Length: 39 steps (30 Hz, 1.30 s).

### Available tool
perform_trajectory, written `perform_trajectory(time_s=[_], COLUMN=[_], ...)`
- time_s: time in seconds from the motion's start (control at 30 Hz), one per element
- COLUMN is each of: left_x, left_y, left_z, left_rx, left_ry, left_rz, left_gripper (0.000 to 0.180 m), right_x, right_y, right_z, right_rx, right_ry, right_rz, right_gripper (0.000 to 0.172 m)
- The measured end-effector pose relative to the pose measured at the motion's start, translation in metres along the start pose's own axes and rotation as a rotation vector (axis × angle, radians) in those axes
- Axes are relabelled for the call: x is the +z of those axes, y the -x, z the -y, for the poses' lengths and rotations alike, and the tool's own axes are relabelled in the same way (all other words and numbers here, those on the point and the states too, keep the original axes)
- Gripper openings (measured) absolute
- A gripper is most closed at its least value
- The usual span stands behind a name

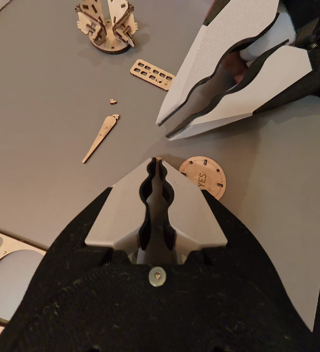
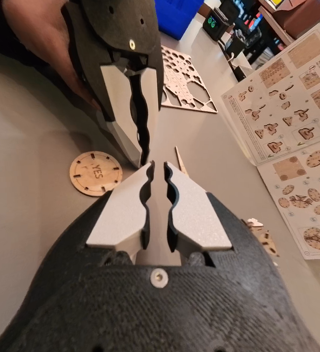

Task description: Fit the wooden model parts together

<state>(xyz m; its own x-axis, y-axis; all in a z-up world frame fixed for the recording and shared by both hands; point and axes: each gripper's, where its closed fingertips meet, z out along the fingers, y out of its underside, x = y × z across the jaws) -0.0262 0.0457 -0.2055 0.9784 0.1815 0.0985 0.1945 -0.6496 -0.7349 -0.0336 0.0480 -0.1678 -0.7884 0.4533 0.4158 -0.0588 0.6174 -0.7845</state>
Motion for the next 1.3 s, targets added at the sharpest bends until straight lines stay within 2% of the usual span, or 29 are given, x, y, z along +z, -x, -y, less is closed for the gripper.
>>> perform_trajectory(time_s=[0.1, 0.3, 0.47, 0.57, 0.77, 1.03, 1.3], left_x=[-0.005, -0.025, -0.038, -0.042, -0.039, -0.040, -0.040], left_y=[0.000, 0.002, -0.007, -0.011, -0.018, -0.023, -0.026], left_z=[0.007, 0.031, 0.048, 0.052, 0.051, 0.052, 0.052], left_rx=[0.003, 0.040, 0.139, 0.207, 0.251, 0.272, 0.290], left_ry=[-0.058, -0.233, -0.343, -0.369, -0.361, -0.369, -0.376], left_rz=[-0.005, 0.014, 0.044, 0.083, 0.076, 0.064, 0.061], left_gripper=[0.000, 0.000, 0.000, 0.000, 0.000, 0.000, 0.000], right_x=[-0.007, -0.018, -0.029, -0.033, -0.024, -0.024, -0.024], right_y=[0.004, -0.013, -0.010, -0.014, -0.004, 0.000, 0.002], right_z=[0.019, 0.021, 0.035, 0.037, 0.029, 0.030, 0.030], right_rx=[0.195, 0.526, 0.907, 1.065, 1.061, 1.114, 1.129], right_ry=[-0.129, -0.213, -0.351, -0.414, -0.318, -0.324, -0.319], right_rz=[0.106, 0.208, 0.501, 0.595, 0.586, 0.642, 0.671], right_gripper=[0.011, 0.016, 0.006, 0.006, 0.009, 0.002, 0.001])
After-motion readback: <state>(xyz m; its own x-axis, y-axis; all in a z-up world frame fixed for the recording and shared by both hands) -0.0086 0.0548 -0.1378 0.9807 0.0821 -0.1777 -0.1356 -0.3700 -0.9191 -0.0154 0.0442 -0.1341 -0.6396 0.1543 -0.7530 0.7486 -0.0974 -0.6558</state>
